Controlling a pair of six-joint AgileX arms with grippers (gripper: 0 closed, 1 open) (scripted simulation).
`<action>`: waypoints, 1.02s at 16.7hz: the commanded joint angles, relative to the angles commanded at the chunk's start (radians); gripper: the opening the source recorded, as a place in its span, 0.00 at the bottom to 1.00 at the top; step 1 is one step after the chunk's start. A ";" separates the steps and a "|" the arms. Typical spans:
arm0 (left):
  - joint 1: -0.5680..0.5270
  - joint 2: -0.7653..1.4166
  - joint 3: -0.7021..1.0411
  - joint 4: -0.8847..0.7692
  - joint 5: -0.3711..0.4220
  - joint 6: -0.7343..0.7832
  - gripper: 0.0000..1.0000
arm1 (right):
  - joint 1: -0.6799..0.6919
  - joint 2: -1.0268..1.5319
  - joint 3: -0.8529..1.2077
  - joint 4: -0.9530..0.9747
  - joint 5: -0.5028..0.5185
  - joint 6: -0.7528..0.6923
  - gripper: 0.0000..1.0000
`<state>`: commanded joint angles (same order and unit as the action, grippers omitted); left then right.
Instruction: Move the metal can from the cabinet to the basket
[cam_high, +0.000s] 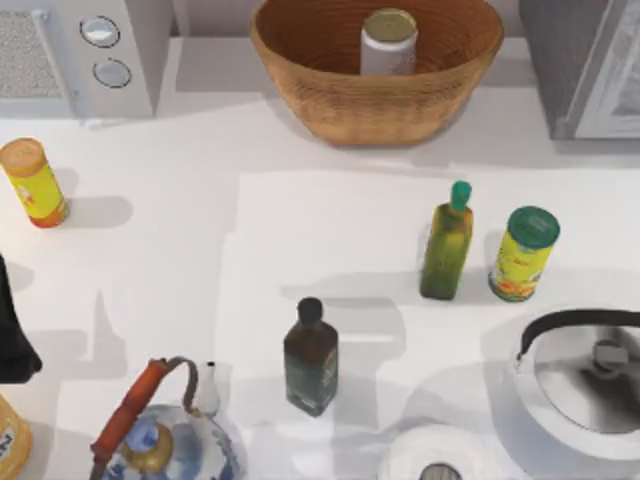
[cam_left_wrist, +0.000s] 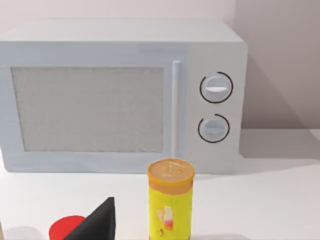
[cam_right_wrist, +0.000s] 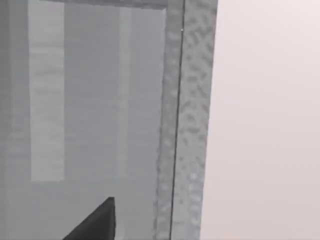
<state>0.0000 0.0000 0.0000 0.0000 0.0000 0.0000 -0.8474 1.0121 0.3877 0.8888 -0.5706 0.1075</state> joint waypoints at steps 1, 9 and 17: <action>0.000 0.000 0.000 0.000 0.000 0.000 1.00 | -0.028 0.068 0.009 0.041 -0.048 0.002 1.00; 0.000 0.000 0.000 0.000 0.000 0.000 1.00 | -0.169 0.510 -0.013 0.293 -0.417 -0.060 1.00; 0.000 0.000 0.000 0.000 0.000 0.000 1.00 | -0.173 0.537 -0.017 0.316 -0.438 -0.078 1.00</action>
<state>0.0000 0.0000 0.0000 0.0000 0.0000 0.0000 -1.0206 1.5493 0.3707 1.2047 -1.0083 0.0299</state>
